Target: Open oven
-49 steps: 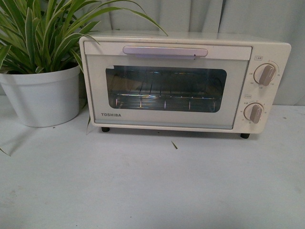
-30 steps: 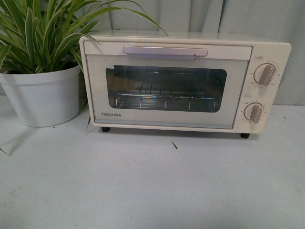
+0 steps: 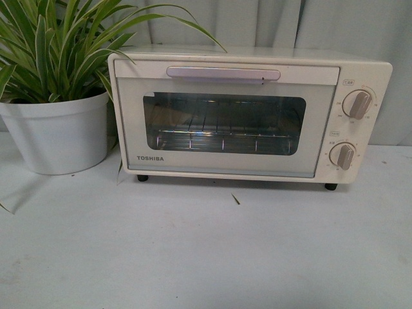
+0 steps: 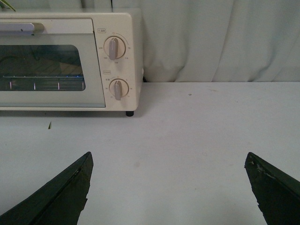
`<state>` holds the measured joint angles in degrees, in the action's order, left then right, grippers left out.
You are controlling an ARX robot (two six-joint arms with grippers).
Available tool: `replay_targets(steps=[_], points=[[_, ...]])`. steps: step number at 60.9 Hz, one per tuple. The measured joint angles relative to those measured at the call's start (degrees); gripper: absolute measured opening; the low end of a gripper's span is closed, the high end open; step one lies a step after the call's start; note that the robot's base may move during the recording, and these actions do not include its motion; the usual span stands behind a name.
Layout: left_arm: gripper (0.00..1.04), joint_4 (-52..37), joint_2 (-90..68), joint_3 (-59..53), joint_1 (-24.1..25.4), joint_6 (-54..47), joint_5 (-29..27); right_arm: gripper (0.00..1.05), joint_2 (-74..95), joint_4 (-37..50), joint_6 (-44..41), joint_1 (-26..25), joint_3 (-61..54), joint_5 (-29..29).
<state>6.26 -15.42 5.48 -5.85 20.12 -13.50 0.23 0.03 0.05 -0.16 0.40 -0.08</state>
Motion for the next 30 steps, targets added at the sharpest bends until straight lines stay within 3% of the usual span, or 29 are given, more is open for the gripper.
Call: replay_targets(steps=[9,30], points=[[0.98,-8.3,-15.5,4.2,-3.7,13.3,4.2,0.95,0.0,0.0,0.0,0.0,0.0,0.0],[0.98,-28.9,-53.4,17.7,-15.4,34.7,6.3,0.95,0.0,0.0,0.0,0.0,0.0,0.0]])
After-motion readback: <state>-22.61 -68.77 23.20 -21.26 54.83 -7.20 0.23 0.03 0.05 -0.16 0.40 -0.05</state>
